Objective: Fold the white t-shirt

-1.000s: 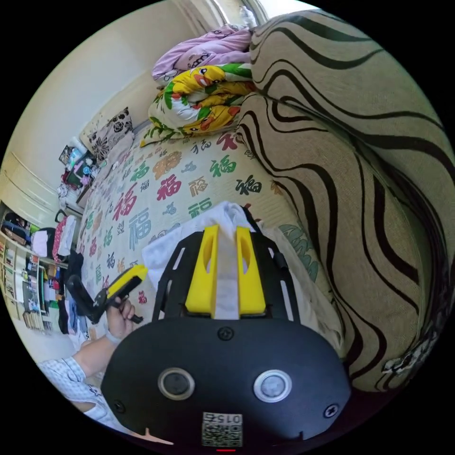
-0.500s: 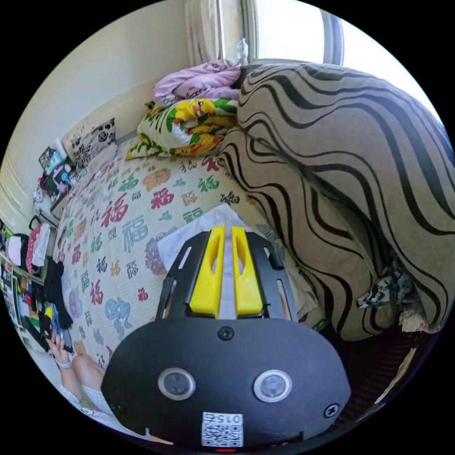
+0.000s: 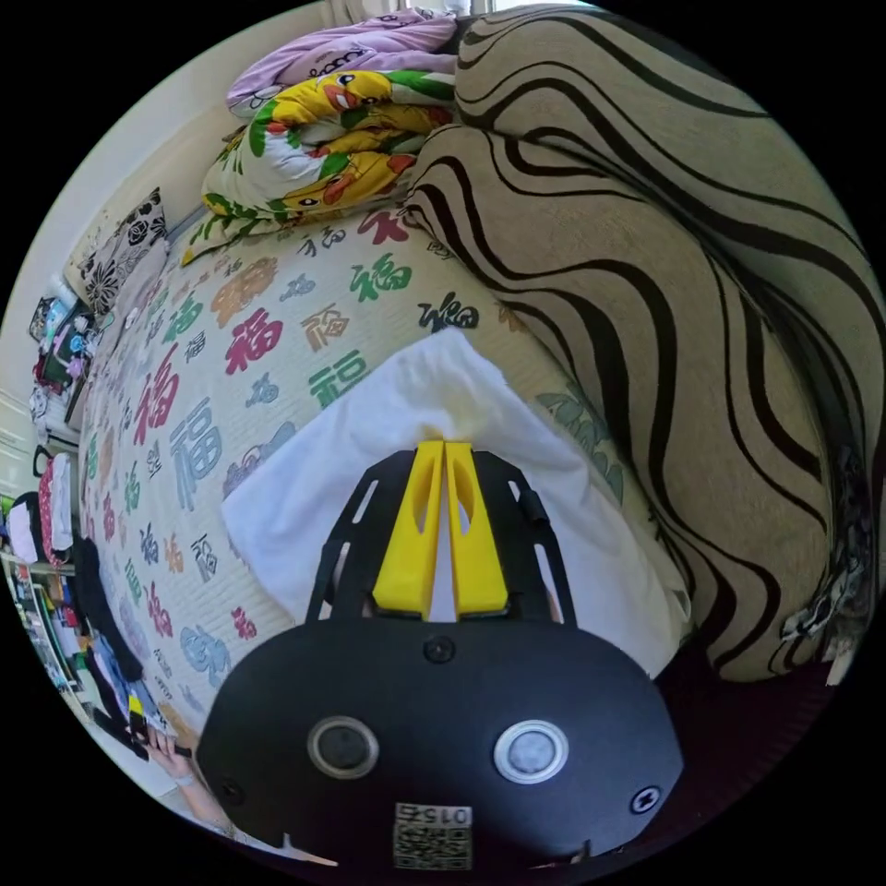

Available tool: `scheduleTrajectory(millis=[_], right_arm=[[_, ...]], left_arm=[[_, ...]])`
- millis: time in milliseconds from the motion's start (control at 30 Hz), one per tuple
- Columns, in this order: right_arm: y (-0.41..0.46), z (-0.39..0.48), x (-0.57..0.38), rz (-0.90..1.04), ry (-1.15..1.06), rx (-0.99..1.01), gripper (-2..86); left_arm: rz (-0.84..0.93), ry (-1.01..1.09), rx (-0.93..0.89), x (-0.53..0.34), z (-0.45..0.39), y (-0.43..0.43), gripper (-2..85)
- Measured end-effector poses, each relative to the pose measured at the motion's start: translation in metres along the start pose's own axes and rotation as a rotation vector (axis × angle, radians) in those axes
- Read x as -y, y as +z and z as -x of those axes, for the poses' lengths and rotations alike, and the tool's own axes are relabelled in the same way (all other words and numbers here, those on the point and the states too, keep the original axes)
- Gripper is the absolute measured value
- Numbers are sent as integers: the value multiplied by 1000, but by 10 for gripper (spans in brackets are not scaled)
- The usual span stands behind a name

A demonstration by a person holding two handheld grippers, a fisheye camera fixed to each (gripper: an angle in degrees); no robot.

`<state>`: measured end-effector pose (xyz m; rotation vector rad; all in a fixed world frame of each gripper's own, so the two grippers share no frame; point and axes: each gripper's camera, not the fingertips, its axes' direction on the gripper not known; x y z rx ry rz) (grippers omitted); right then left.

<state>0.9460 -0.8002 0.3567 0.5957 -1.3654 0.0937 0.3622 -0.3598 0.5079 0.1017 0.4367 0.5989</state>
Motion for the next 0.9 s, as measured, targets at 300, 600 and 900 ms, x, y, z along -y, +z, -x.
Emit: scheduleTrajectory(millis=[300,600,900], right_arm=[[5,84,-46,-88,-193,-25,-5],[10,271,-283,-17,-713,486,-4],[56,403,-463,183,-834,704,-3]], left_arm=[[7,-8,-81,32,-28,-29,2],[-135,-103,579,31,-34,-293,97],[-112,-424,1118,-40,45,-541,89]])
